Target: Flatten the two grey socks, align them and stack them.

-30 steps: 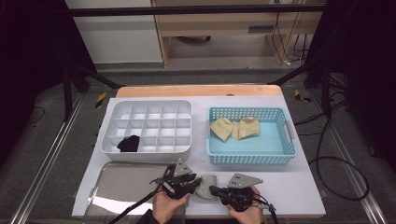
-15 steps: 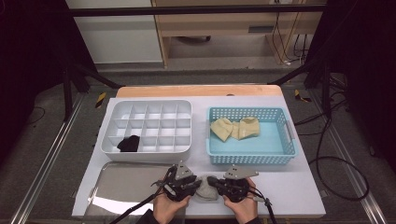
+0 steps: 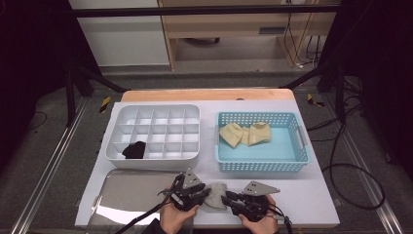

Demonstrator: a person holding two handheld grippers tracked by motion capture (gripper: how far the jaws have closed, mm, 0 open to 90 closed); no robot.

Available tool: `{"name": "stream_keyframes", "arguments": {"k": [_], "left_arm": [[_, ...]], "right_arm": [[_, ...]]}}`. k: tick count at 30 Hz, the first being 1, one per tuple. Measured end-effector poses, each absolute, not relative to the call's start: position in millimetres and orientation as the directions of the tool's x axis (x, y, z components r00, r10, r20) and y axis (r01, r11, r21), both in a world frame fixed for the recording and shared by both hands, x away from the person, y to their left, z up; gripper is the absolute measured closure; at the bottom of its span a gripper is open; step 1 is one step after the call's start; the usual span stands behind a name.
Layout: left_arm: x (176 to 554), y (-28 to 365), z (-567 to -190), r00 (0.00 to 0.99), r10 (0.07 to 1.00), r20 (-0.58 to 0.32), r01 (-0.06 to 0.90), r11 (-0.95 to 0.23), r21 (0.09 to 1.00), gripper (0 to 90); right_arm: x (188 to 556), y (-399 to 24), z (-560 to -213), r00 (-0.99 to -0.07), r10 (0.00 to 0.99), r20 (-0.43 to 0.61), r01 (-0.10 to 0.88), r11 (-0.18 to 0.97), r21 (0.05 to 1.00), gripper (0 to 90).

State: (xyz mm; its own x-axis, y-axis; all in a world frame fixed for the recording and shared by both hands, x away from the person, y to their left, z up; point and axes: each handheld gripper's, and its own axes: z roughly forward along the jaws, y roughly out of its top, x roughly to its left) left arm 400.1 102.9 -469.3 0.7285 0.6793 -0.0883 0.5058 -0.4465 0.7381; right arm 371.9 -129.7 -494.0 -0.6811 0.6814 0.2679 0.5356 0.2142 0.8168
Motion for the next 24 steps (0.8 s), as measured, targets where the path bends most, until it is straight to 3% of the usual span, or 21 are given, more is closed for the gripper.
{"name": "stream_keyframes", "arguments": {"k": [6, 13, 19, 24], "left_arm": [[390, 100, -452, 0.753, 0.653, -0.082, 0.458, -0.43, 0.778, 68.4], [392, 91, -467, 0.745, 0.665, -0.053, 0.484, -0.484, 0.73, 65.6], [394, 96, -469, 0.733, 0.677, -0.074, 0.517, -0.483, 0.706, 64.8], [396, 98, -471, 0.73, 0.678, -0.091, 0.529, -0.475, 0.703, 63.9]], "right_arm": [[368, -136, -488, -0.666, 0.686, 0.295, 0.542, 0.173, 0.822, 60.0], [362, -139, -495, -0.646, 0.691, 0.325, 0.592, 0.184, 0.785, 52.2], [364, -133, -498, -0.642, 0.69, 0.335, 0.6, 0.18, 0.779, 52.9], [365, -128, -501, -0.639, 0.692, 0.336, 0.596, 0.169, 0.785, 64.2]]}}
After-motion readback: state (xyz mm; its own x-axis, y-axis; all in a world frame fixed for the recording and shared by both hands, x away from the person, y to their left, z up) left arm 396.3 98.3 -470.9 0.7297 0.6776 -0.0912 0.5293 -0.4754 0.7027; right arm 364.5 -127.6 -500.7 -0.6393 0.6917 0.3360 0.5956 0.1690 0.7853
